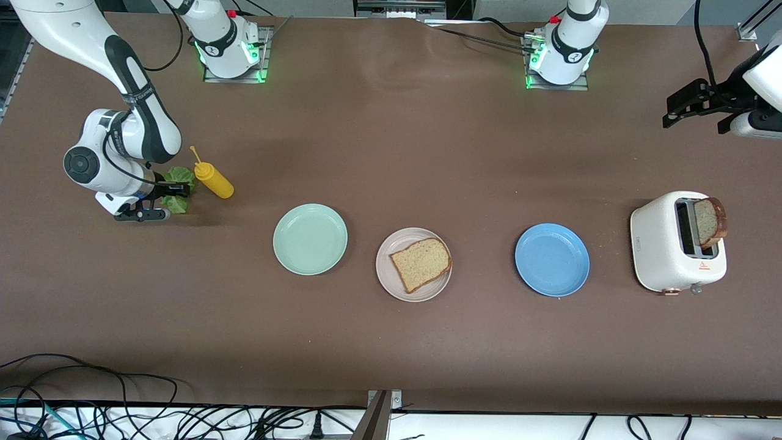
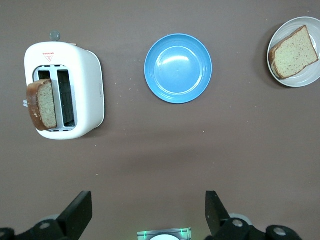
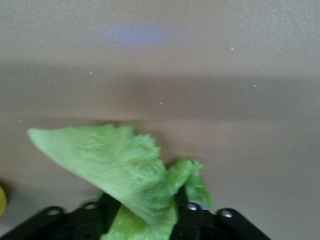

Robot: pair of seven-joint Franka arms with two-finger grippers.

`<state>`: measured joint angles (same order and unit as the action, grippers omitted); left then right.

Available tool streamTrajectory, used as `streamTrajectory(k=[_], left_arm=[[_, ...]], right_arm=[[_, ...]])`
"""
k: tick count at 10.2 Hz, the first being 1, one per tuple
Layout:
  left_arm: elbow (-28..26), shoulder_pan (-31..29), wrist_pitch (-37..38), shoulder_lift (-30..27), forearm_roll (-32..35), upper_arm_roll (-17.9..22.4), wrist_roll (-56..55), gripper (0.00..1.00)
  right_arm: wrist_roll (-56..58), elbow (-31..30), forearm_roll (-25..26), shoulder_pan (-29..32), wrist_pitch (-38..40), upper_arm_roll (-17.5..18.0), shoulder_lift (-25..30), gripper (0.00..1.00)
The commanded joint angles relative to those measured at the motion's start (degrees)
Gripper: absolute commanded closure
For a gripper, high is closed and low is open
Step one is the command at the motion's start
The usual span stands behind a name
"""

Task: Make sandwich on beige plate with both arms
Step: 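Grasp the lettuce leaf with the right gripper while the left gripper rises, then lift the lettuce leaf and carry it over the beige plate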

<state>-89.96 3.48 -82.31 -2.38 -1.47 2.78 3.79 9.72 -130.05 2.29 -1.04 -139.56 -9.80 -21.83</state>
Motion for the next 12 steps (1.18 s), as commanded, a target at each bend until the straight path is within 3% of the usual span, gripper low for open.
streamTrajectory(k=[1, 4, 7, 10, 12], left_arm=[[0.84, -0.58, -0.66, 0.53, -2.47, -0.23, 0.86, 0.0], [0.92, -0.58, -0.74, 0.53, -3.54, -0.06, 0.69, 0.0], [1.19, -0.58, -0.74, 0.8, -2.75, -0.06, 0.95, 0.0], [1.28, -0.58, -0.66, 0.8, -2.49, 1.61, 1.13, 0.0], [1.28, -0.67, -0.74, 0.8, -2.48, 1.79, 1.04, 0.0]], right_arm=[[1.61, 4.52, -0.53, 0.25, 5.68, -0.22, -0.42, 1.0], [2.41, 15.14, -0.35, 0.33, 22.43, -0.4, 0.03, 1.0], [2.24, 27.87, 0.08, -0.54, 34.32, -0.05, -0.41, 1.0], [0.4, 38.79, -0.52, -5.62, 39.53, -0.05, -0.41, 1.0], [-7.47, 43.29, -0.53, -12.37, 43.12, -0.05, -0.5, 1.0]])
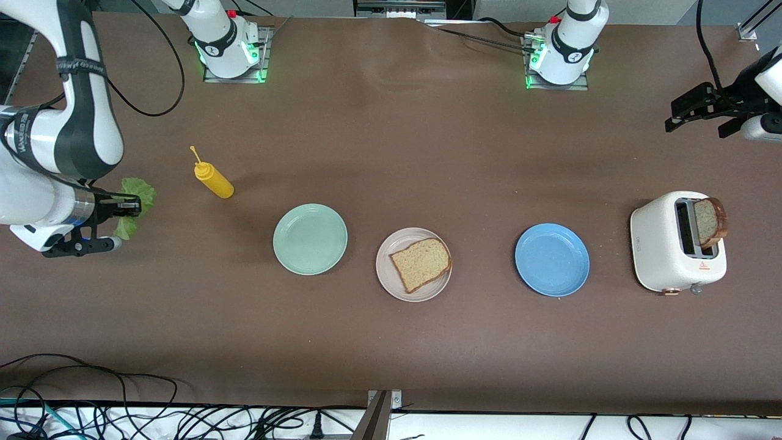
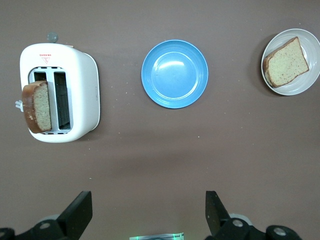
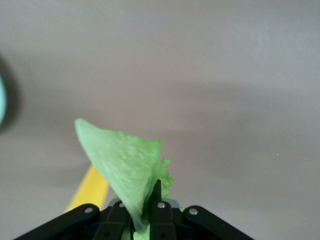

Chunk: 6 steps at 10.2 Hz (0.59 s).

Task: Make sandwich on beige plate with both arms
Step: 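Lift the lettuce leaf and carry it over the beige plate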

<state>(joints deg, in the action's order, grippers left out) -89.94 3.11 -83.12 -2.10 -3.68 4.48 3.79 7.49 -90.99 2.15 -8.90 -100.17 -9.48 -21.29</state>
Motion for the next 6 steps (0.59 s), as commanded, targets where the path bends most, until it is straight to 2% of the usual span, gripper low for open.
streamTrajectory(k=[1, 3, 6], left_arm=[[1.26, -0.91, 0.06, 0.61, -0.19, 0.09, 1.04, 0.0], [1.26, -1.18, 0.06, 0.61, -0.19, 0.09, 1.04, 0.0], [1.26, -1.26, -0.73, 0.61, 1.74, 0.0, 1.04, 0.0]], right_arm=[[-12.08, 5.63, -0.39, -7.68, 4.89, -0.36, -1.21, 1.0], [-22.12, 6.7, -1.44, -13.75, 3.77, -0.27, -2.61, 1.0], [-39.69, 15.1, -13.11, -16.59, -0.89, 4.19, -9.7, 1.0]])
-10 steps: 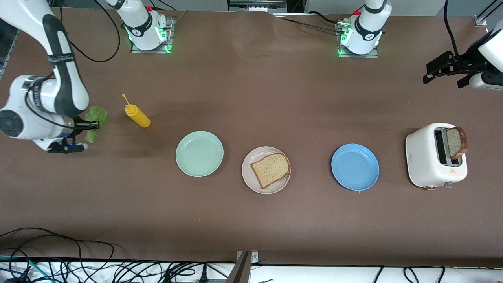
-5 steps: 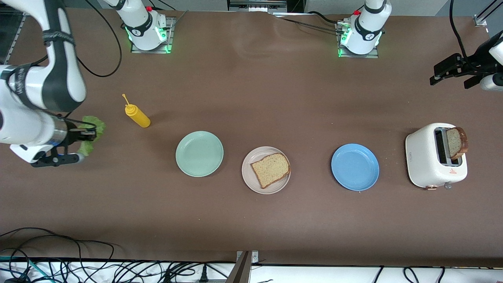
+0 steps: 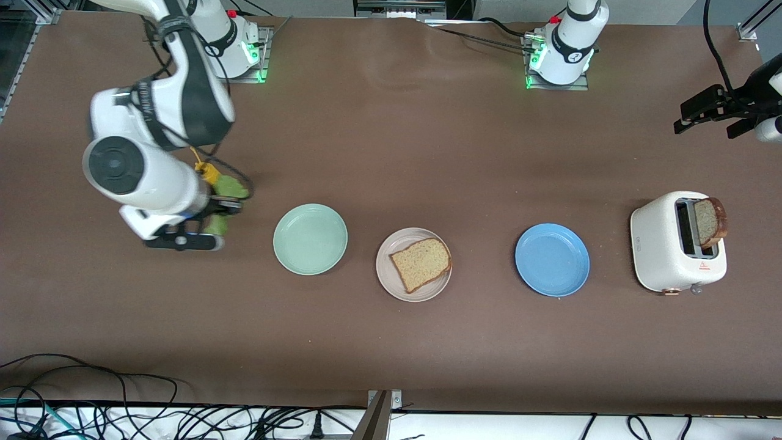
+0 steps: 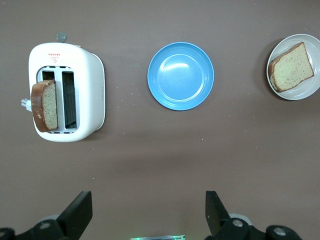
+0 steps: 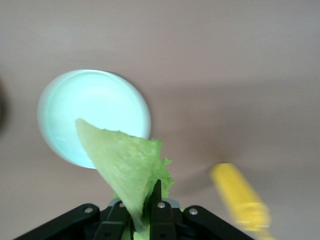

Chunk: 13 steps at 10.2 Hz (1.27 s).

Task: Make sandwich on beige plate with both arms
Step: 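Lift the lettuce leaf and carry it over the beige plate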

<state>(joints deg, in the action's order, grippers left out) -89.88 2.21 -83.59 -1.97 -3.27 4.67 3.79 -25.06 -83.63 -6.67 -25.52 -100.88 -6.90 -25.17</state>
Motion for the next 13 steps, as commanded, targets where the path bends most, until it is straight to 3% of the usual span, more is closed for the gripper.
streamTrajectory(k=[1, 5, 7, 10, 13], left_arm=[[1.2, -0.37, -0.26, 0.48, 1.34, -0.18, 1.04, 0.0], [1.2, -0.37, -0.26, 0.74, 1.25, -0.18, 0.95, 0.0], [1.2, -0.37, -0.26, 0.83, 1.08, -0.18, 0.95, 0.0], [1.2, -0.46, -0.96, 0.92, 0.9, -0.18, 0.95, 0.0], [1.2, -0.63, -1.05, 1.27, 0.9, -0.18, 0.95, 0.0]], right_arm=[[-14.42, 10.13, -5.8, 0.03, -1.5, 3.71, -8.64, 1.0], [-45.62, 11.12, -6.25, -0.05, -27.63, 11.88, -18.93, 1.0], [-55.13, 11.3, -6.25, -0.49, -36.89, 15.23, -23.41, 1.0], [-73.24, 12.08, -6.34, -3.64, -47.71, 17.88, -28.43, 1.0], [-76.45, 12.79, -5.9, -6.73, -48.97, 17.79, -31.17, 1.0]])
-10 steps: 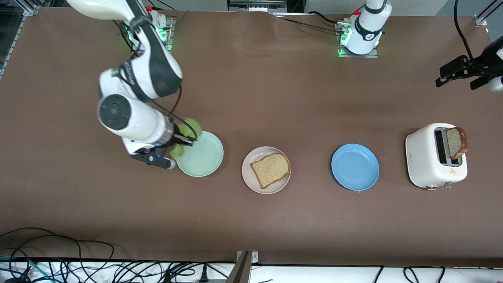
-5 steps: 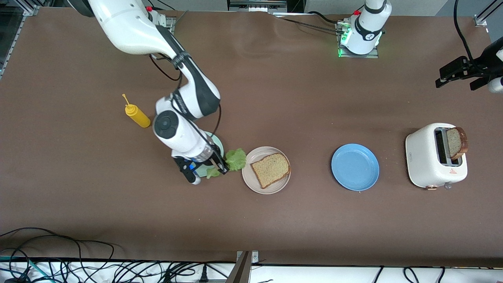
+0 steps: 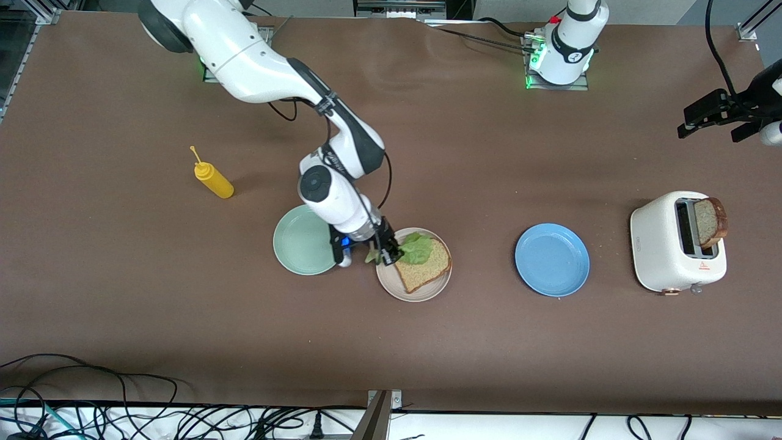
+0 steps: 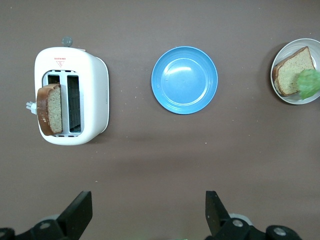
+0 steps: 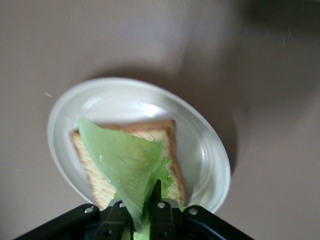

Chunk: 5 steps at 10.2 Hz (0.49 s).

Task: Make sandwich on beige plate with both arms
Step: 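Lift the lettuce leaf and carry it over the beige plate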

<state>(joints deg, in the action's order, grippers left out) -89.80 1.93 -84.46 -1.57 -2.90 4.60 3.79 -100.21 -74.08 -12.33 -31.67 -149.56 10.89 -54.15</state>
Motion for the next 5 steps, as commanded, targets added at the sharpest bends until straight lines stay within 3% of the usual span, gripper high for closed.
streamTrajectory(k=[1, 2, 3, 5], left_arm=[[1.12, -0.35, -0.17, 0.87, 0.61, -0.11, 0.95, 0.0], [1.12, -0.35, -0.26, 0.87, 0.53, -0.03, 0.95, 0.0], [1.12, -0.35, -0.26, 0.87, 0.61, -0.03, 0.95, 0.0], [1.12, -0.35, -0.26, 0.95, 0.44, -0.03, 0.95, 0.0]], right_arm=[[-1.3, 3.24, 0.55, -0.67, -0.12, -0.43, -1.84, 0.84], [-1.47, 3.24, 1.6, -0.67, -0.03, -0.52, -1.49, 0.35], [-1.65, 3.24, 3.17, -0.67, 0.15, -1.48, -0.96, 0.08], [-1.74, 3.24, 5.21, -0.67, 0.33, -3.06, 1.15, 0.03]])
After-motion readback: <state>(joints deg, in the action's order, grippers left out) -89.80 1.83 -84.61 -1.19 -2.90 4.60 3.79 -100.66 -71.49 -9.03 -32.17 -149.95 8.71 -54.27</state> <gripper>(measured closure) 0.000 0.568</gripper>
